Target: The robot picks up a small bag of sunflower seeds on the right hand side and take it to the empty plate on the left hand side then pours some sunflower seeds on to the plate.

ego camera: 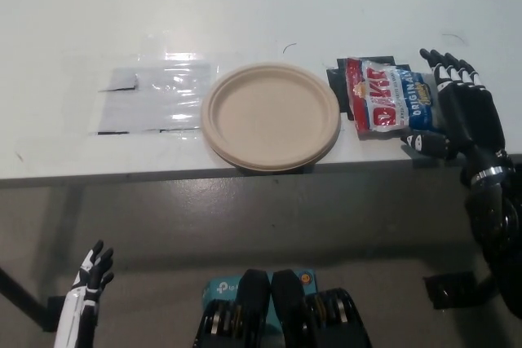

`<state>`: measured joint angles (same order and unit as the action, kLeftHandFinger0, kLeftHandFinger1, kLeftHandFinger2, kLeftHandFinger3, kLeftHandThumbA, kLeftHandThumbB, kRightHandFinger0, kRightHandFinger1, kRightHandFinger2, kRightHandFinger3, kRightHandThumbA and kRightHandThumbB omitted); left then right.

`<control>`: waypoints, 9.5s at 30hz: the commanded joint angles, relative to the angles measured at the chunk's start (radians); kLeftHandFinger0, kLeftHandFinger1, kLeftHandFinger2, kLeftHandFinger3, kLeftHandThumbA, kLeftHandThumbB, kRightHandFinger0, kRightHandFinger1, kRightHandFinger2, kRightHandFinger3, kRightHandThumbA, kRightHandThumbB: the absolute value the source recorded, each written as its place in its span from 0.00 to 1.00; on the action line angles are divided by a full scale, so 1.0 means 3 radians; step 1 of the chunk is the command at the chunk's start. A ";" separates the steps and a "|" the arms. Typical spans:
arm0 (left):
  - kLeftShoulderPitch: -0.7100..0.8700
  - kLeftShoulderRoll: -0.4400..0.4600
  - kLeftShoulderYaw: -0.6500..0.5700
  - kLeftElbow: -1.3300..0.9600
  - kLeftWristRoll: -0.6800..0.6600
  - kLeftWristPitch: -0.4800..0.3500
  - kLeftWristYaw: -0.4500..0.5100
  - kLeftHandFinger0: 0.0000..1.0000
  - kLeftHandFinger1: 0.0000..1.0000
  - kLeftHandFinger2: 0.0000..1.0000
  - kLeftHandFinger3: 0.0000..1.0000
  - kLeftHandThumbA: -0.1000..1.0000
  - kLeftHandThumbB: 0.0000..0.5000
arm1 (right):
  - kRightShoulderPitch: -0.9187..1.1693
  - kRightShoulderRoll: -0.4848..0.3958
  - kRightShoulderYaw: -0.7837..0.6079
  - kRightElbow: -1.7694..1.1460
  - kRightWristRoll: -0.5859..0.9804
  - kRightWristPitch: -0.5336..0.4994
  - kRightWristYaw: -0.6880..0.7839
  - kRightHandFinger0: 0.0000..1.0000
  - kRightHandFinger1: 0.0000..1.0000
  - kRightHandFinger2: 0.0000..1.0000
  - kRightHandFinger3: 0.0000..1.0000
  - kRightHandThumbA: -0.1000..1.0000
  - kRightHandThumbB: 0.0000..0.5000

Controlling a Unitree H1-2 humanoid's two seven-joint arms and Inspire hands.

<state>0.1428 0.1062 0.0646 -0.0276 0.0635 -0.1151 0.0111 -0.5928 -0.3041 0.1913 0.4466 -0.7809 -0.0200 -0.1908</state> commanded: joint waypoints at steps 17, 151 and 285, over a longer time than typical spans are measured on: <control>0.0031 0.0049 0.0074 -0.0125 -0.0107 -0.0111 -0.0015 1.00 1.00 1.00 1.00 1.00 0.00 | -0.0275 -0.0101 0.0202 0.0254 -0.0046 -0.0068 -0.0237 1.00 1.00 1.00 1.00 0.98 0.73; 0.0025 0.0120 0.0122 -0.0135 -0.0248 -0.0273 -0.0063 1.00 1.00 1.00 1.00 1.00 0.17 | -0.2227 0.0209 0.2956 0.3176 -0.1089 -0.0417 -0.2381 0.00 0.00 0.44 0.13 0.00 0.46; 0.0011 0.0153 0.0116 -0.0126 -0.0238 -0.0239 -0.0053 1.00 1.00 1.00 1.00 1.00 0.13 | -0.1504 0.0049 0.1316 0.3162 0.0246 -0.1428 -0.0513 1.00 1.00 1.00 1.00 0.72 1.00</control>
<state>0.1489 0.1329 0.1012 -0.0351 -0.0135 -0.1723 0.0107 -1.0192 -0.2537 0.6456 1.4099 -0.8207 -0.3886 -0.6756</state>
